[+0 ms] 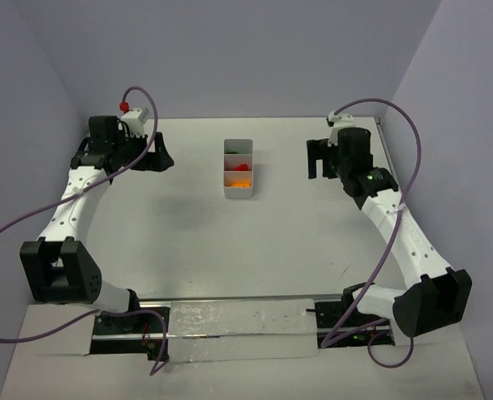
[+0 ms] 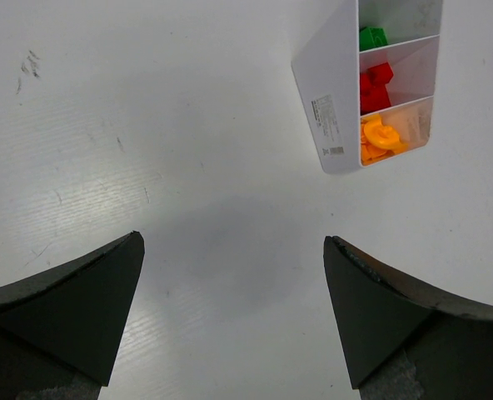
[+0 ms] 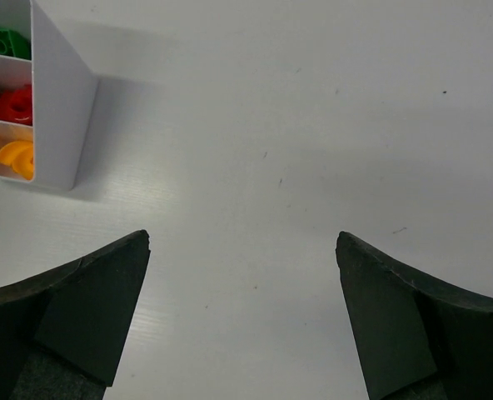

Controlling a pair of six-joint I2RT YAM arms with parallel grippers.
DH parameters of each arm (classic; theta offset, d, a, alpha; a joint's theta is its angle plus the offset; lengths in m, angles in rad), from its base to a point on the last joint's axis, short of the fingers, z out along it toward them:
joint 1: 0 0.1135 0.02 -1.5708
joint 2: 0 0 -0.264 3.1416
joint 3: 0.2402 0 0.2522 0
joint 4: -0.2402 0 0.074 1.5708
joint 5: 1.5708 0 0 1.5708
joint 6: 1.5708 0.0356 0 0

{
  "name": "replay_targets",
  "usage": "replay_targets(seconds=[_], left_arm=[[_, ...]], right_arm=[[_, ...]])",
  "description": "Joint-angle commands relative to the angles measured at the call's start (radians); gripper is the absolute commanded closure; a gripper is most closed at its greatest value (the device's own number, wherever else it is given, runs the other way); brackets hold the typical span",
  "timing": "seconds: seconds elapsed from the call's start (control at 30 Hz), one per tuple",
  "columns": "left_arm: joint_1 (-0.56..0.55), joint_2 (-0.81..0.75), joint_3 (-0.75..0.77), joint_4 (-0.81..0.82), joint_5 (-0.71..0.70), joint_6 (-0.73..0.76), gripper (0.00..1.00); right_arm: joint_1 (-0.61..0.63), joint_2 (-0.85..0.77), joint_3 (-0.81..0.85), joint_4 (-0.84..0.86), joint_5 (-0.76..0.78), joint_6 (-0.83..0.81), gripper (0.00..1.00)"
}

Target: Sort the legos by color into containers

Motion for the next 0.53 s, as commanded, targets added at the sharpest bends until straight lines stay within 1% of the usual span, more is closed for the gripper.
replay_targets(seconds=[0.0,0.5], left_arm=[[0.006,-0.047,-0.012,0.052,-0.039,-0.008,0.01],[0.005,-0.107,-0.077,0.089,-0.075,-0.003,0.01]], right_arm=[[-0.006,-0.031,-0.020,0.032,-0.021,0.058,0.00],[-0.012,-0.031,-0.022,0.033,-0.025,0.074,0.00]])
